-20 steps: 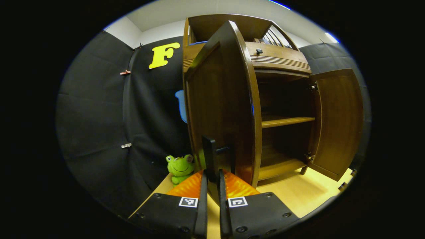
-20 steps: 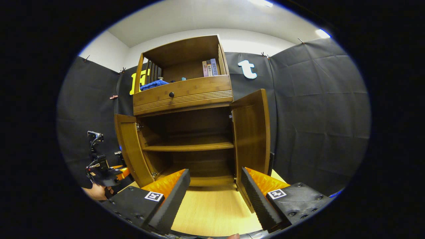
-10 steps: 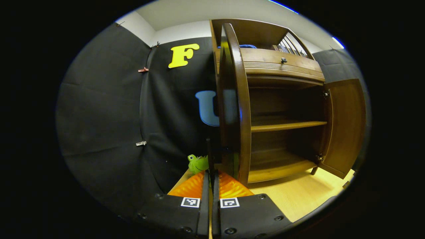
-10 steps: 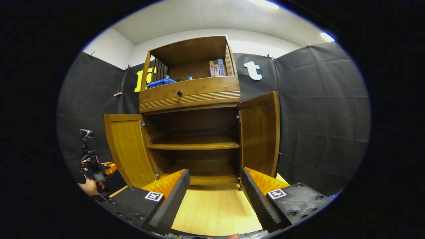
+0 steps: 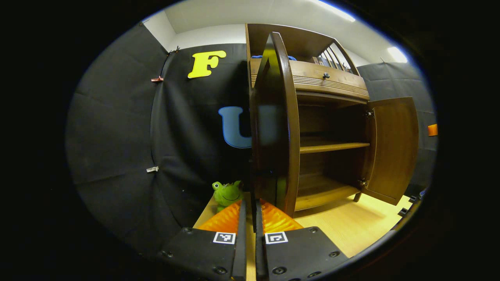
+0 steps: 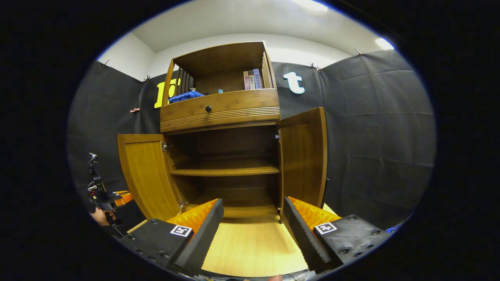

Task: Open the right door of the double-door shoe cabinet with the right hand, and open the left door with the left hand.

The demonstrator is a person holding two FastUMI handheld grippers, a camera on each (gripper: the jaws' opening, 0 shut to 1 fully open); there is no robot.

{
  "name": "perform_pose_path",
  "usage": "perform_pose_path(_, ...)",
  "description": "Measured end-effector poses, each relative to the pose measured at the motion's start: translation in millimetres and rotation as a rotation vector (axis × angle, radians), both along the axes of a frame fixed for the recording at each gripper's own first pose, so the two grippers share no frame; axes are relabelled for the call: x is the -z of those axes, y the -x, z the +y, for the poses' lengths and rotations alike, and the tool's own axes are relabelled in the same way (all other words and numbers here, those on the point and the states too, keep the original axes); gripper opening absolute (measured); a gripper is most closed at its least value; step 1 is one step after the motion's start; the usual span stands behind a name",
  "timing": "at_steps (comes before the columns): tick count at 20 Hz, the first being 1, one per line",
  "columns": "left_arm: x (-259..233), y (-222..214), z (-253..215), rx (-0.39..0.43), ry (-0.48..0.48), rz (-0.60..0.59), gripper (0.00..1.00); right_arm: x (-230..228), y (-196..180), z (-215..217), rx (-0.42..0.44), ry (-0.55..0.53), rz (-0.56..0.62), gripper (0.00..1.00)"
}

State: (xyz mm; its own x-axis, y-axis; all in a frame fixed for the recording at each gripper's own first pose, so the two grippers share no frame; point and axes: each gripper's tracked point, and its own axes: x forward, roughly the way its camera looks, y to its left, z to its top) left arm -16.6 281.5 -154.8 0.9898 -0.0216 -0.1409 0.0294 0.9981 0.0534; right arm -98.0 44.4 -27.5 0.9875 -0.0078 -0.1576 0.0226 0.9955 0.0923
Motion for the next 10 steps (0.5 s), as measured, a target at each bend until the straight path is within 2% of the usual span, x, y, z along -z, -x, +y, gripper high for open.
perform_pose_path(2, 3, 5, 8, -0.032, -0.021, 0.008, 0.13, 1, -1, -1, 0.006, -0.003, 0.004, 0.98)
perform_pose_path(6, 2, 49, 5, -0.049, -0.004, 0.015, 0.14, 2, -4, -4, 0.026, 0.000, 0.010, 0.98)
perform_pose_path(10, -19, 76, -4, -0.070, -0.007, -0.015, 0.63, 5, -6, -4, 0.033, 0.007, 0.009, 0.98)
